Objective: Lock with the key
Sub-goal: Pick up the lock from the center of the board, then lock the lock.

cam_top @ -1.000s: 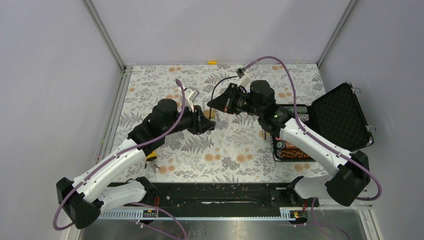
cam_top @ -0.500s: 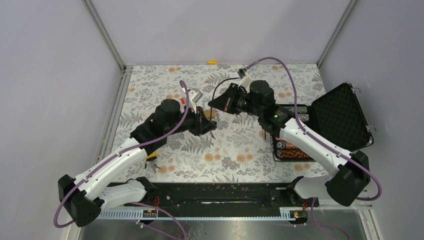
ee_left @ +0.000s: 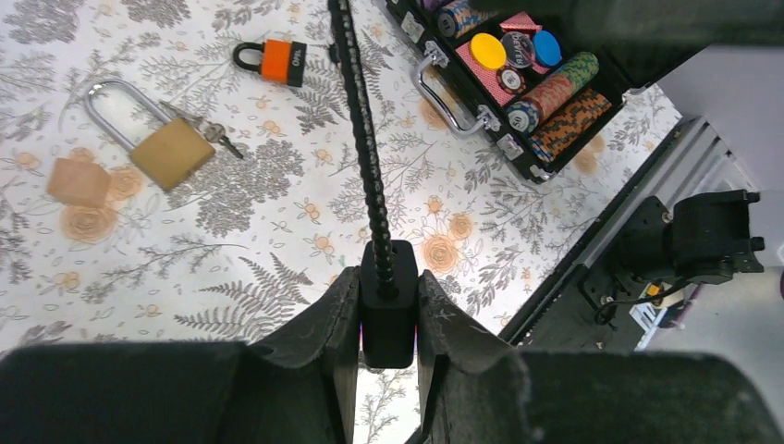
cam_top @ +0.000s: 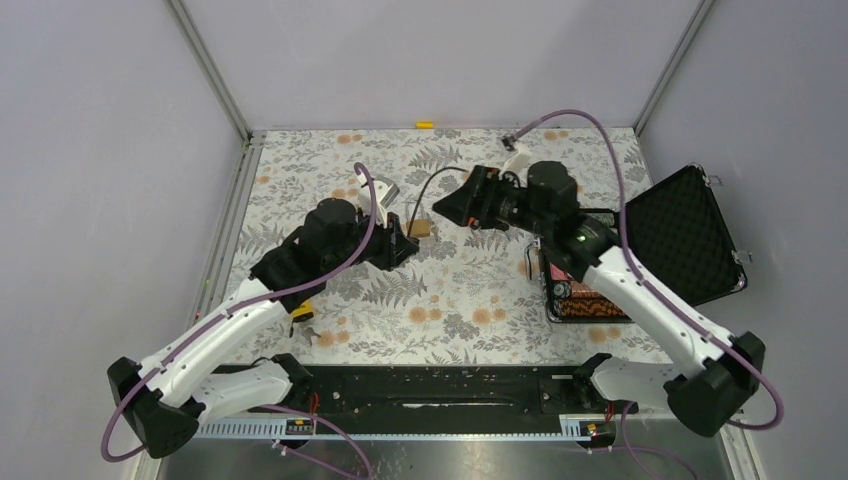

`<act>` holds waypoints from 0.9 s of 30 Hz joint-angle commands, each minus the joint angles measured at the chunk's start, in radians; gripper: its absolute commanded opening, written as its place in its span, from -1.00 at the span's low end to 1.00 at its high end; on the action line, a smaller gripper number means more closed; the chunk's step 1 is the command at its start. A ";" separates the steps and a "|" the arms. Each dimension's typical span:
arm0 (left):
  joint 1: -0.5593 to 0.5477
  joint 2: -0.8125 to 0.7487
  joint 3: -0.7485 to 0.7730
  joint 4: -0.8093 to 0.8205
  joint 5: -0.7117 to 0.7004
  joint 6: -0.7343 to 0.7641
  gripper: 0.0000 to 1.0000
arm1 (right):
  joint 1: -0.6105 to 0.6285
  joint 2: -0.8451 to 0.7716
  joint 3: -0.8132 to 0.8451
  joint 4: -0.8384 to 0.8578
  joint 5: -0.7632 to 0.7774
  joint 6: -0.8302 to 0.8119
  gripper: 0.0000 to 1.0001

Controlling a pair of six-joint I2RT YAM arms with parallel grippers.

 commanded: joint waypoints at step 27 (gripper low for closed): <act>-0.003 -0.063 0.150 -0.261 0.195 0.173 -1.00 | -0.084 -0.040 -0.042 -0.068 0.084 -0.845 0.24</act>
